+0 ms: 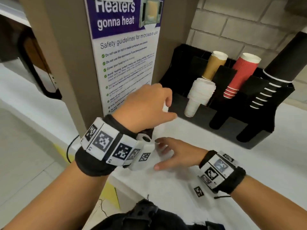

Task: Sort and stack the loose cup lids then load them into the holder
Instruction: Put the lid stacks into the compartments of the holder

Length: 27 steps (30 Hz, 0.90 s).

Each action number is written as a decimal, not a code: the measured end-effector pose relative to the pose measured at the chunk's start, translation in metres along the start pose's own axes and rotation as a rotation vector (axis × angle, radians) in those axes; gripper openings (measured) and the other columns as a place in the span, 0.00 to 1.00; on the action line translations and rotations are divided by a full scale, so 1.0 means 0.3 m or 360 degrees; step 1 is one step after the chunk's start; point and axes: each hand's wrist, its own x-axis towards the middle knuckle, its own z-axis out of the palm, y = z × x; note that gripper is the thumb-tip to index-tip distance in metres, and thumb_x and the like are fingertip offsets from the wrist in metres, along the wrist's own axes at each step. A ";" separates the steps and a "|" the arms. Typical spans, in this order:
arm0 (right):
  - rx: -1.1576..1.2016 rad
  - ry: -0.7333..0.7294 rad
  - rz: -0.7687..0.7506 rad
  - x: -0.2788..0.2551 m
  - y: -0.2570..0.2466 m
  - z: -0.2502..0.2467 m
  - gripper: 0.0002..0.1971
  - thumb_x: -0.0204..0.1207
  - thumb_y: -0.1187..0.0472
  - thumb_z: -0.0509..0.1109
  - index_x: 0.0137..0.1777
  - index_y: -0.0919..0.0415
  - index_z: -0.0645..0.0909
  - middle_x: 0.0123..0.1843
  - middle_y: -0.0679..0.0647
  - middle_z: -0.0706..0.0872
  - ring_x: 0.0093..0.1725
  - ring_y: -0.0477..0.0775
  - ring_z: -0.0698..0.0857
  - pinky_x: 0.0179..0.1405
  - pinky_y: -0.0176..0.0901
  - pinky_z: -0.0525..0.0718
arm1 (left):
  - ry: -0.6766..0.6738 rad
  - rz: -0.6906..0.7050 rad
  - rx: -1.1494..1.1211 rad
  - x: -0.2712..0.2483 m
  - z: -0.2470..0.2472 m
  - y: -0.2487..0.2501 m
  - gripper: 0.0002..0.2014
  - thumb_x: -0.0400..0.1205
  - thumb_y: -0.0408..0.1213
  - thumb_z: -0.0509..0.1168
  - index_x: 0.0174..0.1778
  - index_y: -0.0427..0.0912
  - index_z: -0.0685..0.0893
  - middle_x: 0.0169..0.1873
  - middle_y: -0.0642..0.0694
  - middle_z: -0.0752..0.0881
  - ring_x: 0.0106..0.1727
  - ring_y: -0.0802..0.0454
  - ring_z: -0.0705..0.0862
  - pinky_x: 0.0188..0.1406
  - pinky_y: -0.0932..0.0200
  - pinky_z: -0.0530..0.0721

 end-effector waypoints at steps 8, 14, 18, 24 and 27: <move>0.0315 0.0170 -0.0141 0.056 -0.053 0.081 0.28 0.65 0.52 0.83 0.62 0.49 0.74 0.58 0.47 0.82 0.55 0.38 0.81 0.60 0.35 0.81 | -0.0481 -0.0463 0.0429 -0.089 0.041 -0.063 0.40 0.75 0.62 0.69 0.78 0.48 0.62 0.66 0.41 0.73 0.67 0.38 0.74 0.61 0.45 0.79; 0.0371 0.0065 -0.0102 0.062 -0.039 0.087 0.49 0.64 0.54 0.84 0.78 0.50 0.56 0.59 0.53 0.80 0.52 0.45 0.82 0.55 0.38 0.84 | -0.0714 -0.0523 0.0526 -0.098 0.050 -0.045 0.40 0.68 0.58 0.77 0.73 0.53 0.67 0.64 0.43 0.63 0.64 0.37 0.73 0.58 0.43 0.82; 0.0471 0.0070 -0.0127 0.048 -0.035 0.069 0.49 0.64 0.56 0.84 0.79 0.47 0.57 0.62 0.47 0.81 0.54 0.44 0.82 0.47 0.34 0.84 | -0.0763 -0.0425 0.0406 -0.099 0.089 -0.023 0.39 0.64 0.50 0.80 0.65 0.54 0.63 0.49 0.48 0.66 0.51 0.42 0.77 0.45 0.49 0.82; 0.0458 0.0258 -0.0116 -0.014 0.005 0.000 0.46 0.59 0.60 0.87 0.76 0.51 0.66 0.66 0.44 0.82 0.66 0.42 0.80 0.72 0.40 0.75 | -0.0651 -0.0211 0.0107 -0.041 0.153 0.002 0.35 0.62 0.49 0.80 0.55 0.55 0.63 0.42 0.51 0.75 0.39 0.51 0.78 0.34 0.56 0.78; 0.0447 0.0336 -0.0019 -0.072 0.066 -0.058 0.44 0.57 0.62 0.88 0.73 0.52 0.70 0.64 0.46 0.84 0.65 0.45 0.82 0.71 0.44 0.77 | -0.0666 -0.0094 -0.0027 0.017 0.203 0.044 0.36 0.62 0.49 0.80 0.55 0.56 0.61 0.44 0.48 0.76 0.40 0.51 0.79 0.35 0.56 0.79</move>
